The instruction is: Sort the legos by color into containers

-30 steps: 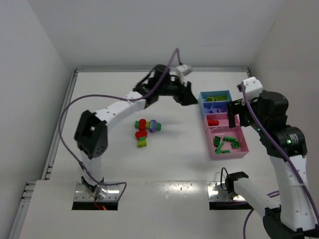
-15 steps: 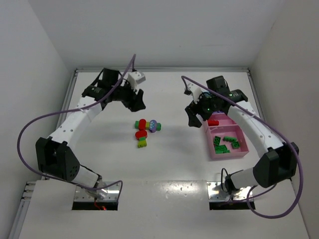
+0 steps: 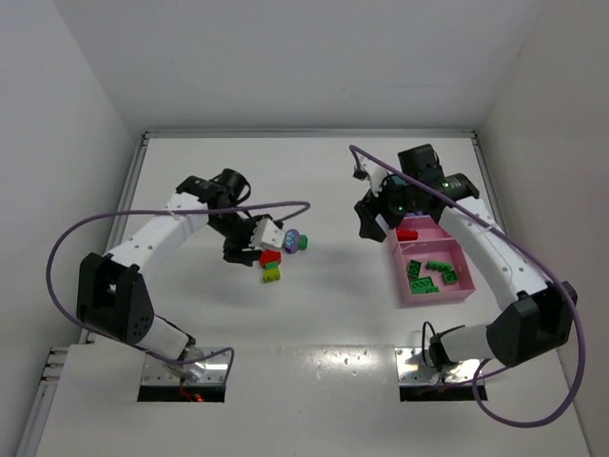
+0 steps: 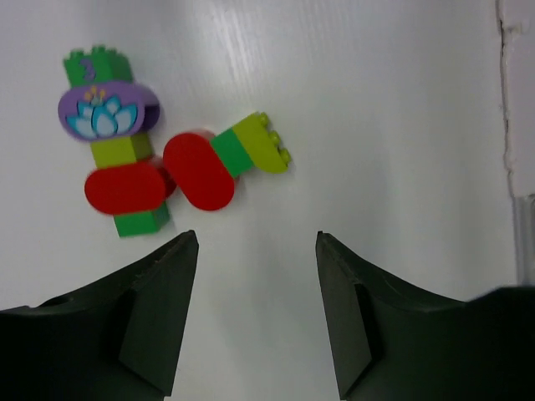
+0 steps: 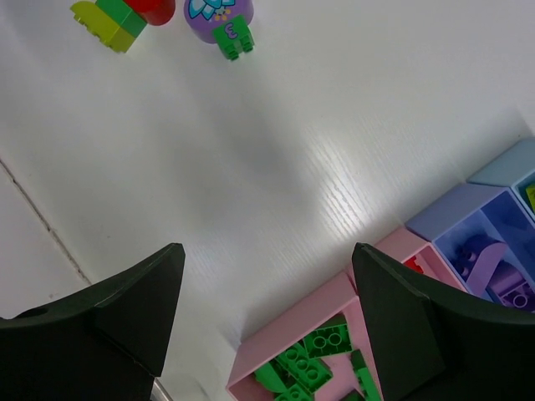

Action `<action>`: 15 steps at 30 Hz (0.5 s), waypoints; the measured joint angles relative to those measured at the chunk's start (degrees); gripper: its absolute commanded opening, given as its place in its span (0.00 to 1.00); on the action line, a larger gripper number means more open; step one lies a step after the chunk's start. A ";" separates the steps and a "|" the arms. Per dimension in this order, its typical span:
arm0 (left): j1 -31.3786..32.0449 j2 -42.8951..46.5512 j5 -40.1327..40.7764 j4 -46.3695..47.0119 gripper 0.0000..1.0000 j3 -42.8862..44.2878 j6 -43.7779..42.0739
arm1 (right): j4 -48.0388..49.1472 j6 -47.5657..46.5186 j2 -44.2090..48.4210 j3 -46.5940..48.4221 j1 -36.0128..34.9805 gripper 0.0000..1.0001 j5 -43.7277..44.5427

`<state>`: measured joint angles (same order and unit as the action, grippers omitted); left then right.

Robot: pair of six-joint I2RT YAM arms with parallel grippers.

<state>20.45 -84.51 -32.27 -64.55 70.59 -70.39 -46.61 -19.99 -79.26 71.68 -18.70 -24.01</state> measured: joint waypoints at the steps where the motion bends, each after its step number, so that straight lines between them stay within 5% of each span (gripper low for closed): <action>1: 1.31 -0.35 0.37 -0.33 0.65 -0.04 -3.17 | 0.09 0.00 0.28 -0.09 0.24 0.81 0.02; 9: 12.00 -6.14 3.87 0.35 0.64 -0.07 -20.39 | 0.26 0.00 1.09 -1.75 3.34 0.81 1.49; 15: 13.00 -11.56 6.69 1.05 0.62 0.09 -29.75 | 0.09 0.04 1.64 -1.99 5.51 0.81 1.92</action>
<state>33.45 -96.07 -25.58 -63.51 70.67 -100.14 -46.52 -19.94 -77.62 69.69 -13.19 -22.09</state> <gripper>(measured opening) 0.620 0.817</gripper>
